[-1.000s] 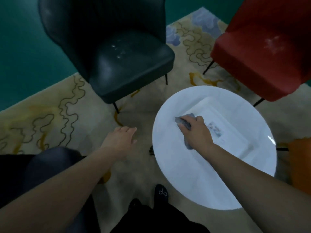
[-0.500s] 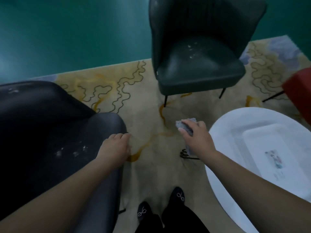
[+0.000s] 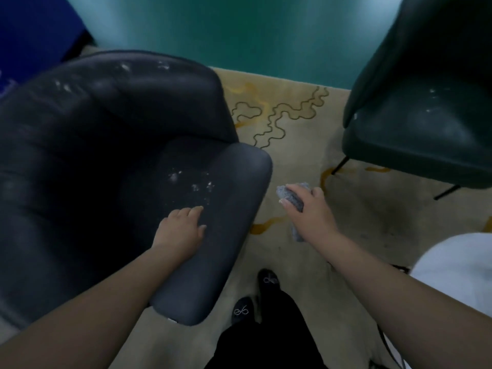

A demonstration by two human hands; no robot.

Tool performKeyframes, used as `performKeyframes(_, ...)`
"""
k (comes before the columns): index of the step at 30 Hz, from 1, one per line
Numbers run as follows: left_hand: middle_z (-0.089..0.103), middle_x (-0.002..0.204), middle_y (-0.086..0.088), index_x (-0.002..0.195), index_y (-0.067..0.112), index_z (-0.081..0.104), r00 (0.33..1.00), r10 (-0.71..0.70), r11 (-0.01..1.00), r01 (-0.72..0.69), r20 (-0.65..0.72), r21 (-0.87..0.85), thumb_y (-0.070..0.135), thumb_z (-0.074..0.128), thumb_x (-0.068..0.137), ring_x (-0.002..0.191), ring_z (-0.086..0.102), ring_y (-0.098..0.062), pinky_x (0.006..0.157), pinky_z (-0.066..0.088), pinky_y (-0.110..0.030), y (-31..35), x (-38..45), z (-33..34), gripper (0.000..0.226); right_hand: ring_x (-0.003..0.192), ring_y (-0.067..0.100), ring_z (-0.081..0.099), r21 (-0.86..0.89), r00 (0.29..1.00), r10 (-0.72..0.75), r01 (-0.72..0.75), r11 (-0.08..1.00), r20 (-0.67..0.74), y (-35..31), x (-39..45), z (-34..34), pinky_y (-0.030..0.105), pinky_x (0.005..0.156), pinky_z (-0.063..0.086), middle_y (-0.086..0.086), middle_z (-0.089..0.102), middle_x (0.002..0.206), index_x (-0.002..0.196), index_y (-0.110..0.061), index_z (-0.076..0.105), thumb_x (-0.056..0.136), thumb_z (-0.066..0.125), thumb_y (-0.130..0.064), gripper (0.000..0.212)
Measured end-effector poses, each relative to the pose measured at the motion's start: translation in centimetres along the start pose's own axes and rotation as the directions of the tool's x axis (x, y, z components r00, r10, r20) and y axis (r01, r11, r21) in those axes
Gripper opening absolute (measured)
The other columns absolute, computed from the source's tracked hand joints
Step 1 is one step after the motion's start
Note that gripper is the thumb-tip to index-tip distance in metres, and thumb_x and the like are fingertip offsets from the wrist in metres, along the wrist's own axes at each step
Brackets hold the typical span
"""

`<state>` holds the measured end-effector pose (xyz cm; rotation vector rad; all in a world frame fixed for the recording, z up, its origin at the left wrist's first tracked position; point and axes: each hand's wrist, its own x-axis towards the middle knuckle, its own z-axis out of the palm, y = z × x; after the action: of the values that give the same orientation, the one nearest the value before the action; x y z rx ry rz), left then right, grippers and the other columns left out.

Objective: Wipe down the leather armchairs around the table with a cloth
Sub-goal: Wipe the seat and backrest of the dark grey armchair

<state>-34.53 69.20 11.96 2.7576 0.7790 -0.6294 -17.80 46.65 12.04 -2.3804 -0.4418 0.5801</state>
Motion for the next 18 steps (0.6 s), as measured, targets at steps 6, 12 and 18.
performKeyframes(6,0.04,0.148,-0.003,0.149,0.022,0.027,0.964,-0.265,0.961,0.265,0.01,-0.084,0.044,0.039,0.097,0.131,0.038,-0.026,0.103,0.036,-0.041,-4.9,0.2,2.9,0.058,0.097,0.013,0.045,-0.033,0.975,-0.135,0.143,0.989,0.178,-3.2,4.9,5.3,0.023,0.086,0.035,-0.001,0.033,0.118,0.129,-0.034,0.051,0.092,0.055,-0.044,0.039)
performKeyframes(12,0.023,0.157,-0.003,0.152,0.026,0.016,0.895,-0.446,0.882,0.441,0.009,-0.168,0.051,0.039,0.095,0.14,0.026,-0.026,0.111,0.028,-0.043,-8.0,1.0,6.1,0.066,0.092,0.012,0.044,-0.062,0.904,-0.262,0.299,0.952,0.339,-5.6,9.4,10.5,0.022,0.084,0.034,-0.002,0.032,0.114,0.131,-0.033,0.05,0.092,0.055,-0.042,0.04)
performKeyframes(18,0.006,0.161,-0.001,0.154,0.022,0.006,0.849,-0.526,0.826,0.523,0.045,-0.21,0.054,0.033,0.096,0.147,0.004,-0.021,0.119,0.009,-0.044,-10.2,2.1,10.9,0.072,0.089,0.013,0.047,-0.106,0.852,-0.325,0.399,0.911,0.411,-6.9,11.8,16.9,0.024,0.077,0.036,-0.003,0.033,0.114,0.133,-0.035,0.047,0.092,0.054,-0.045,0.043)
